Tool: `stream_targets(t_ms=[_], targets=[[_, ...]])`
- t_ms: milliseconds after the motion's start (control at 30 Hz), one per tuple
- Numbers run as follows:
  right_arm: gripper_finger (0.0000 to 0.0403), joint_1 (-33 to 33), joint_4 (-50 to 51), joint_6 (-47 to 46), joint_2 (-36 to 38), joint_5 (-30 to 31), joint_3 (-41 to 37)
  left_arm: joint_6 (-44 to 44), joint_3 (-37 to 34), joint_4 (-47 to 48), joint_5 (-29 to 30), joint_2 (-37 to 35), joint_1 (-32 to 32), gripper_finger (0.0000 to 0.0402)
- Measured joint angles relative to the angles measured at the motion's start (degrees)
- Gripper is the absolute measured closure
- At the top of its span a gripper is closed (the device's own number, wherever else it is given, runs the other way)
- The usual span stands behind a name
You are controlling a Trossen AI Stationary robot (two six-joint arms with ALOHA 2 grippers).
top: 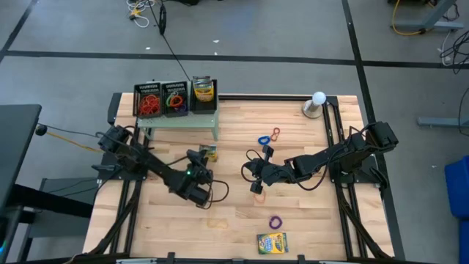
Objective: Pick & Place Office Desk Supplies
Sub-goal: Put the crayon box into the right black bin on the shelf
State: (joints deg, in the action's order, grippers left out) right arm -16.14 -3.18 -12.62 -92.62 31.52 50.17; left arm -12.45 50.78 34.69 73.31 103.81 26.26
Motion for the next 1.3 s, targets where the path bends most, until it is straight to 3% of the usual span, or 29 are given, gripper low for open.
stream_targets(t_ms=[300,467,700,900,1033,1300], targets=[[0.0387,0.0,0.0,0.0,0.0,0.0,0.0,0.2,0.0,1.9,-0.2,-1.1,-1.2,0.0174],[0.0387,0.0,0.1,0.0,0.0,0.0,0.0,-0.3,0.0,3.0,-4.5,-5.6,-1.1,0.0174],[0.0387,0.0,0.2,0.0,0.0,0.0,0.0,4.3,0.0,3.0,-21.5,-17.0,-4.7,0.0175],[0.0387,0.0,0.1,0.0,0.0,0.0,0.0,10.8,0.0,0.6,-38.2,-24.3,-13.7,0.0175],[0.0387,0.0,0.0,0.0,0.0,0.0,0.0,17.0,0.0,-4.3,-47.4,-24.9,-19.3,0.0175],[0.0387,0.0,0.0,0.6,0.0,0.0,0.0,22.0,0.1,-7.1,-55.9,-21.6,-25.4,0.0171]])
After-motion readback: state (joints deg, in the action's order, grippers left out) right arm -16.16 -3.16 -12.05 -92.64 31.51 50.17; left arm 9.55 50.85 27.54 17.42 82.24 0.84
